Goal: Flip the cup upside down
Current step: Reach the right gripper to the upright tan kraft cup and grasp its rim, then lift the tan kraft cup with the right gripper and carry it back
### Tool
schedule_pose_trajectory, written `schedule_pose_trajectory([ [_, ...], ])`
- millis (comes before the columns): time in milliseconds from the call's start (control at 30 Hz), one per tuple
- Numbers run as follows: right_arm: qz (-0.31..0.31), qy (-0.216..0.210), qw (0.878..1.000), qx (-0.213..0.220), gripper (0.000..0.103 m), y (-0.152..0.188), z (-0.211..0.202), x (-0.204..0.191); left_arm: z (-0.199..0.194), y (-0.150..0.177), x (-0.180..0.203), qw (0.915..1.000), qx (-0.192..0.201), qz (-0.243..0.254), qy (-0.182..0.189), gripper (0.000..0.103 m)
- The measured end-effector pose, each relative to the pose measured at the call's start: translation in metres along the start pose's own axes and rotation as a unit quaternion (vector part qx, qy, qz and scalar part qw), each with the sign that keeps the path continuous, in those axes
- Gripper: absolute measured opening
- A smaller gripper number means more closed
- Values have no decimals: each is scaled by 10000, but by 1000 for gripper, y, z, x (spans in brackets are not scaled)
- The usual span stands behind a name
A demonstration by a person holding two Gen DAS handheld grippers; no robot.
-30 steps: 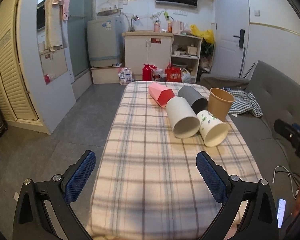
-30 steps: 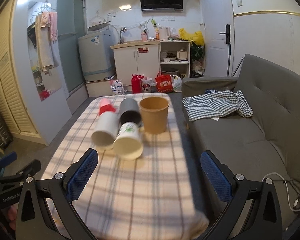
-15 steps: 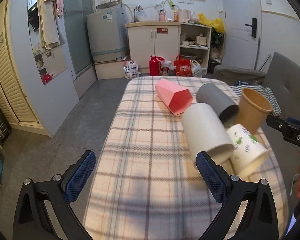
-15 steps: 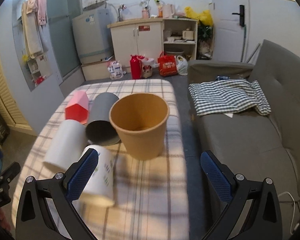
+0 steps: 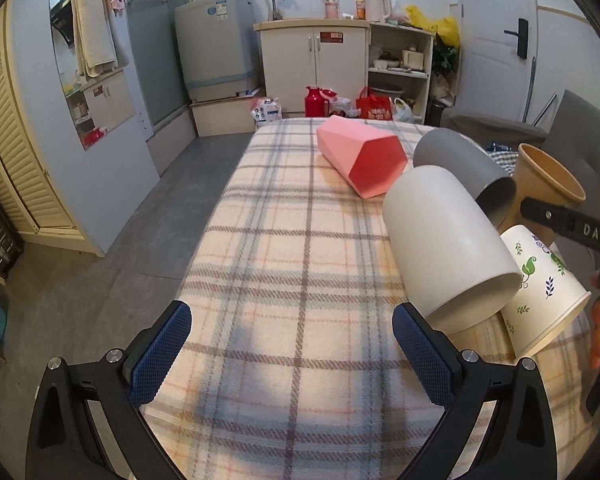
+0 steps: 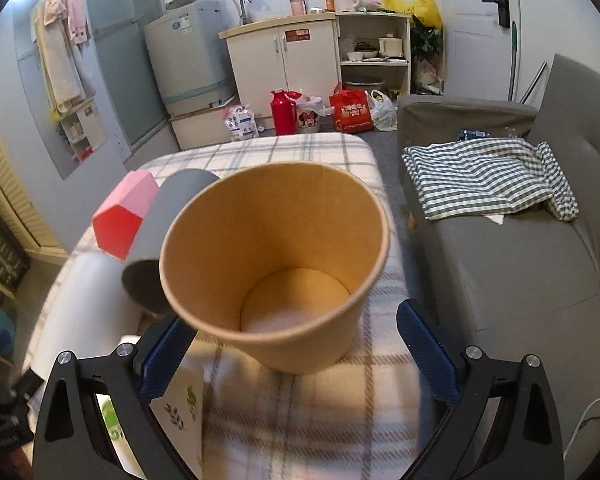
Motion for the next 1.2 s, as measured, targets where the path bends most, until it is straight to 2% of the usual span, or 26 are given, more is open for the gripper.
schedule_pose_trajectory([
  [33,-28,9,10000,5,97,-1,1,0,0,0,1,10000,9,15,1,103],
  [100,-74,-57,10000,-19,86,-4,3,-3,-2,1,3,10000,22,59,-5,103],
  [167,-110,-100,9999,-20,81,-5,2,-7,-4,1,5,10000,29,77,-1,103],
  [333,-177,-51,9998,101,81,-8,-23,-10,-15,-1,4,10000,38,68,-13,103],
  [533,-88,56,9996,280,81,-5,-91,-17,-61,-11,-3,9994,349,-12,60,103],
  [700,-268,151,9990,312,81,16,-159,-35,-112,-11,-9,9979,629,5,140,103],
  [900,-454,21,9987,227,81,64,-228,-73,-163,12,-21,9966,779,137,216,103],
  [1000,-551,-45,9984,127,81,90,-247,-92,-178,28,-30,9964,793,157,239,103],
  [1200,-509,-238,9979,-317,81,136,-251,-119,-192,54,-44,9966,799,125,185,103],
])
Point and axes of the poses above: each gripper's, at about its wrist camera, not at the fingertips, and z roughly the way its jaws point, x to its right, y to its underside, the point moved 4 cm from there along z, roughly the way its jaws point, and after that the axes turned 1 degree about -x, right-handed, at the moved point
